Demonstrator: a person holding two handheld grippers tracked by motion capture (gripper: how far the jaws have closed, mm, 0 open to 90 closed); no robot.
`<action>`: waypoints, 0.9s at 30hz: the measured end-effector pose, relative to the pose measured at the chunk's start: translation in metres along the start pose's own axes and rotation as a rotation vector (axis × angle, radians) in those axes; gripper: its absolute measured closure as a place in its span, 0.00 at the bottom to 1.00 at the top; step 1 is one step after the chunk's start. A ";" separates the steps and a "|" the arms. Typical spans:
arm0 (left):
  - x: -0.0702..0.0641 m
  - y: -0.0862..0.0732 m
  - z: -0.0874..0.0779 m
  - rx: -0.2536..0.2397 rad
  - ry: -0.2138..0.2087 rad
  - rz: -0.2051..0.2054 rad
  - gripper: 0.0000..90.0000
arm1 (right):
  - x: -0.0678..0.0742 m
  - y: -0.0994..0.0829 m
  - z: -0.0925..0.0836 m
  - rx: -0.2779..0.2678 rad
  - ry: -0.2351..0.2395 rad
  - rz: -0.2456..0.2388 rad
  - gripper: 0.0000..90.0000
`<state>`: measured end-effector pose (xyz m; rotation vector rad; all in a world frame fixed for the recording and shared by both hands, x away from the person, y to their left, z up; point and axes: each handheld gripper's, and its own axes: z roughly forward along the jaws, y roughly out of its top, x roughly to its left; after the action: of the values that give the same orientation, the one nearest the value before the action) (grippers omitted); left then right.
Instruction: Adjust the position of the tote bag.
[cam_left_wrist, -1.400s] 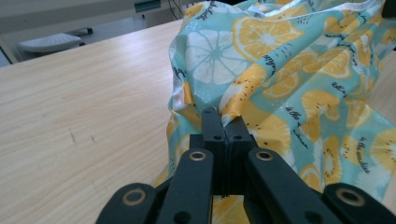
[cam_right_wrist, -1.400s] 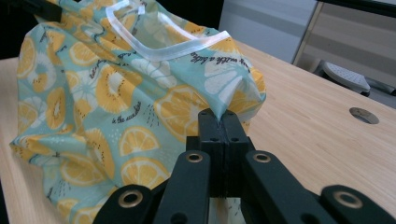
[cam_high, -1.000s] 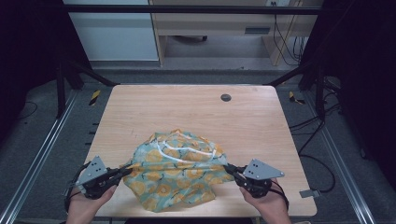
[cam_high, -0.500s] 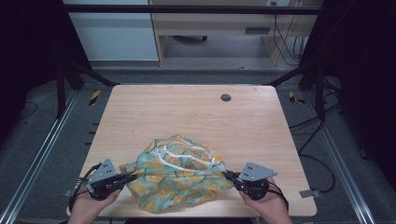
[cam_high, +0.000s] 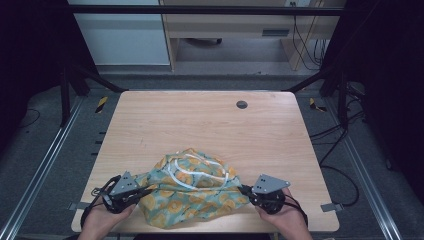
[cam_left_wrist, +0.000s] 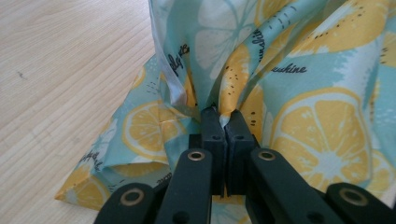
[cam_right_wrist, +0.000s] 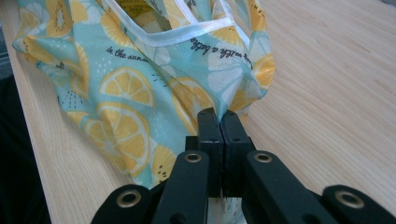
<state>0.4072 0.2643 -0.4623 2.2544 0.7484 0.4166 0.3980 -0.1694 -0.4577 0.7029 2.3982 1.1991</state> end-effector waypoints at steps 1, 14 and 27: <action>0.001 0.001 0.002 0.006 0.007 0.003 0.99 | 0.000 0.000 0.001 0.002 -0.001 0.000 1.00; 0.008 0.009 0.020 0.037 0.081 0.023 0.98 | -0.005 0.000 0.020 0.078 -0.016 0.019 0.99; 0.017 0.019 0.028 0.020 0.165 0.055 0.98 | -0.008 0.001 0.017 0.041 -0.050 0.053 0.79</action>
<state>0.4418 0.2493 -0.4662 2.2831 0.7780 0.6305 0.4137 -0.1632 -0.4659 0.8037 2.3830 1.1421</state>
